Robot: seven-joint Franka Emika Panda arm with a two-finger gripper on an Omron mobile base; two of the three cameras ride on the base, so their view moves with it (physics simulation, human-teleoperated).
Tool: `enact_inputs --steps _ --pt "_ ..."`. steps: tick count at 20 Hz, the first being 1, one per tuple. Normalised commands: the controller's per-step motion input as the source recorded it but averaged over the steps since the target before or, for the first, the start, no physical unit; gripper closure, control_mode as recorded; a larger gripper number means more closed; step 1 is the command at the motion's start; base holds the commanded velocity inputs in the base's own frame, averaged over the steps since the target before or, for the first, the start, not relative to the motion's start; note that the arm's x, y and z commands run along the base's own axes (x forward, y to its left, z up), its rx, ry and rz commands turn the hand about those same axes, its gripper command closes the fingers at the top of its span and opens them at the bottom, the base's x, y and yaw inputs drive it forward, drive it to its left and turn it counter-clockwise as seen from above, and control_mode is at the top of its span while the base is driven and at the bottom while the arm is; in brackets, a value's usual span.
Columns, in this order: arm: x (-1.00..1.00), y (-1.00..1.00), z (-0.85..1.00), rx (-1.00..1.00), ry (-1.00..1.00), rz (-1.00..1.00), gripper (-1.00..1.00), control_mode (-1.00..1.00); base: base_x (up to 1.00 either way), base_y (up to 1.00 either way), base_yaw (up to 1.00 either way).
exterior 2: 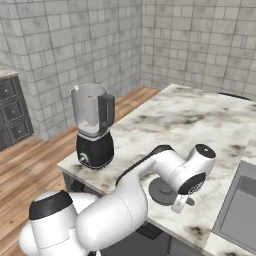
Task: Grab the onions from the fridge, place them in the blender, close the lid, and turn on the blender to create a marinade.
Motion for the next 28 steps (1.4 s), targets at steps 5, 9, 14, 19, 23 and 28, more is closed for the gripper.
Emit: enact_inputs --steps 5,9,14,19,23,28 --pt "0.18 -0.06 -0.06 0.0 0.0 0.07 -1.0 -1.0 0.0 0.0 0.0" --pt "0.2 -0.07 0.0 0.0 0.0 0.03 -1.0 -1.0 0.0 0.0 0.0" --pt "0.11 0.0 -0.09 0.0 0.0 0.01 -1.0 -1.0 0.0 0.0 0.0" --pt "0.06 0.0 -0.19 0.0 0.0 0.0 -1.0 -1.0 0.0 0.0 0.0" --pt "0.14 -0.01 -0.18 0.0 0.0 0.0 -1.0 -1.0 0.0 0.0 0.0" --pt "0.19 -0.07 -0.17 0.0 0.0 0.0 -1.0 -1.0 0.0 0.0 0.0"
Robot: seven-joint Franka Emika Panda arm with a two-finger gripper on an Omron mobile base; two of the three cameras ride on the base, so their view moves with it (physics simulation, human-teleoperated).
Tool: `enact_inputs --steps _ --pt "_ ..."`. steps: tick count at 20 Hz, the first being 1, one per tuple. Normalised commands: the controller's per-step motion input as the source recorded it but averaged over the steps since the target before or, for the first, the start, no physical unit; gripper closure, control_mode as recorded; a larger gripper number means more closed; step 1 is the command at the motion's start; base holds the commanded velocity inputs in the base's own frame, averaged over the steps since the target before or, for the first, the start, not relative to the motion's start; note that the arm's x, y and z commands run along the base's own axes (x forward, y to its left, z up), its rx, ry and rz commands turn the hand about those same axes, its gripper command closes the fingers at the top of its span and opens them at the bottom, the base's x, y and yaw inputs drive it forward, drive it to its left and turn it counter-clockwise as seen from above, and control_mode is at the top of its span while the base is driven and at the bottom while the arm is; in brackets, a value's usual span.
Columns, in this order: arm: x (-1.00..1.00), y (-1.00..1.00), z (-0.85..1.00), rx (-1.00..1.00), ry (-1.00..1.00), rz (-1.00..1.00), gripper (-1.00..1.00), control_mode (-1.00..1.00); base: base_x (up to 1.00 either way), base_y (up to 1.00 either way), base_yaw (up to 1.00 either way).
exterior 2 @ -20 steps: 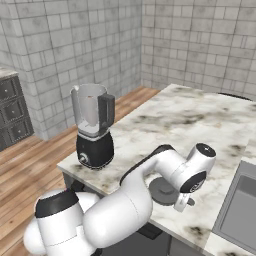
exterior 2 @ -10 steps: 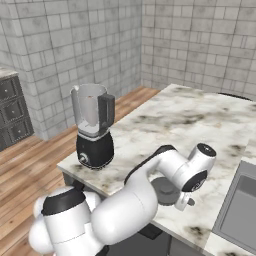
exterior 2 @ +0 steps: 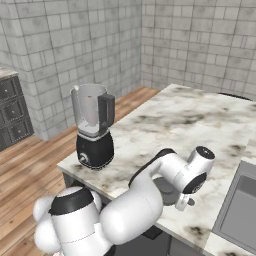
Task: Grab the onions from the fridge, place them in the blender, close the lid, and turn on the blender to create a marinade.
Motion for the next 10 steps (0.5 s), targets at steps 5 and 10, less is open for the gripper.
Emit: enact_inputs --steps 5,10 --pt "0.16 -0.27 -0.15 0.03 0.0 0.0 -1.0 -1.0 0.0 0.0 0.0" --pt "0.16 -0.24 -0.17 0.02 0.0 0.0 -1.0 -1.0 0.0 0.0 0.0"
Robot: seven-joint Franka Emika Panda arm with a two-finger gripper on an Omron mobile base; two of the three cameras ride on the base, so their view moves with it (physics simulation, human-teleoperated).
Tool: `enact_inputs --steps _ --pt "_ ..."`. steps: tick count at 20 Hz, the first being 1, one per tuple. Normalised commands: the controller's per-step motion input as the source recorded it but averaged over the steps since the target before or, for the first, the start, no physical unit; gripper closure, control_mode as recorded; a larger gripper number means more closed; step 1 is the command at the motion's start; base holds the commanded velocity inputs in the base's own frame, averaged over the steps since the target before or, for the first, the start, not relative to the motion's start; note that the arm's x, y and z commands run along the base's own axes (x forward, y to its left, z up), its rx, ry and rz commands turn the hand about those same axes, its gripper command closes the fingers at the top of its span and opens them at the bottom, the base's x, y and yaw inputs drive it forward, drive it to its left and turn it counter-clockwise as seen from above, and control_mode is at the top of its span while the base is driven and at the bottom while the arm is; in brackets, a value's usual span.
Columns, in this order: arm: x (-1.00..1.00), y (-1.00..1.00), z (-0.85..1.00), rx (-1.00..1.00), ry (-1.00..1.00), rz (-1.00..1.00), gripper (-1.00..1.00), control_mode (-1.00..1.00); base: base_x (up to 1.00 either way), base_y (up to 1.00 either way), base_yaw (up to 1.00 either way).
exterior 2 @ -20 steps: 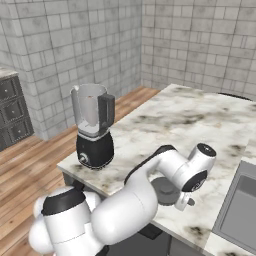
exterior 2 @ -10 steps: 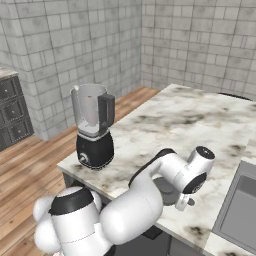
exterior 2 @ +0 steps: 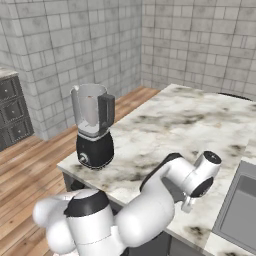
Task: Grab the onions from the fridge, place them in the blender, close the lid, and turn on the blender to create a marinade.
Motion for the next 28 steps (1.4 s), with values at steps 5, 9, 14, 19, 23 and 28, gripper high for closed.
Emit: enact_inputs --steps 5,9,14,19,23,28 --pt "0.23 -0.04 -0.16 0.0 0.0 0.0 -1.0 -1.0 0.0 0.0 0.0" --pt "0.21 0.0 -0.15 0.0 0.04 0.0 -1.0 -1.0 0.0 0.0 0.0" --pt "0.09 0.01 -0.18 0.0 0.06 0.0 -1.0 -1.0 0.0 0.0 0.0" --pt "0.0 0.1 -0.15 0.0 0.07 0.0 -1.0 -1.0 0.0 0.0 0.0" --pt "0.0 0.2 -0.08 0.0 0.08 0.0 -1.0 -1.0 0.0 0.0 0.0" --pt "0.0 0.27 -0.04 -0.01 0.08 0.0 -1.0 -1.0 0.0 0.0 0.0"
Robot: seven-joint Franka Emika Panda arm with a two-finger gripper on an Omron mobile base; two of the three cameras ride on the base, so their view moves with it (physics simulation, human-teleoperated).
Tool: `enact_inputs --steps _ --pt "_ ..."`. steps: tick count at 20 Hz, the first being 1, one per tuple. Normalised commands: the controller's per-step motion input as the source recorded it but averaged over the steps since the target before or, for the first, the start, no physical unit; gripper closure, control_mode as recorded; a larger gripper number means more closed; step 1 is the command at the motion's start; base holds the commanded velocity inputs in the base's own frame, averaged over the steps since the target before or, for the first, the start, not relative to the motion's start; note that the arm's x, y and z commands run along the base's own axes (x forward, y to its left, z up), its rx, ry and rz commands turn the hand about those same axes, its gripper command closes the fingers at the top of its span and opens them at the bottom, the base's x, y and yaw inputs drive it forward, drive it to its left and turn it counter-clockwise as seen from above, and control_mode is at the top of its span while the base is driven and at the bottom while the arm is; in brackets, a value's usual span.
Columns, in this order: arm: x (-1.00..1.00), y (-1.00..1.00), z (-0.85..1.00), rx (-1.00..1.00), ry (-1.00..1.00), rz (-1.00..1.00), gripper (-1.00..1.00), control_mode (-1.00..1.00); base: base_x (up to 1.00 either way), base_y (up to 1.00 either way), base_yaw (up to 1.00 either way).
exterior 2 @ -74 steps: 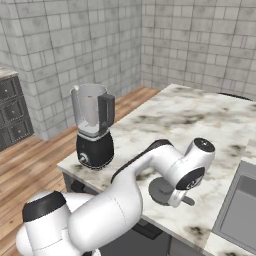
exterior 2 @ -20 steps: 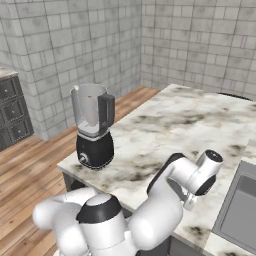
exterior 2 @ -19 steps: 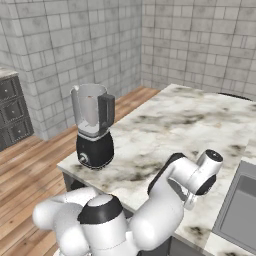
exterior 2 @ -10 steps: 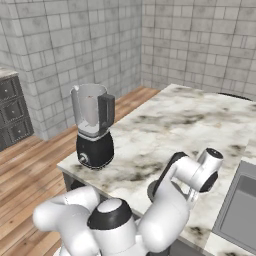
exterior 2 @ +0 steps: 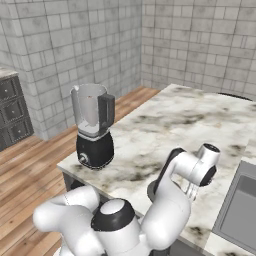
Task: Grab the onions from the fridge, place them in the blender, close the lid, and turn on the blender to create a marinade.
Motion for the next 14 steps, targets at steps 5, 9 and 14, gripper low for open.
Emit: enact_inputs --steps 5,9,14 --pt "-0.05 0.25 -0.02 -0.01 0.05 0.0 -1.0 -1.0 0.0 0.0 0.0" --pt "-0.01 0.18 -0.07 0.0 0.03 0.0 1.0 -1.0 0.0 0.0 0.0" --pt "0.0 0.06 -0.05 0.0 0.0 0.0 1.0 -1.0 0.0 0.0 0.0"
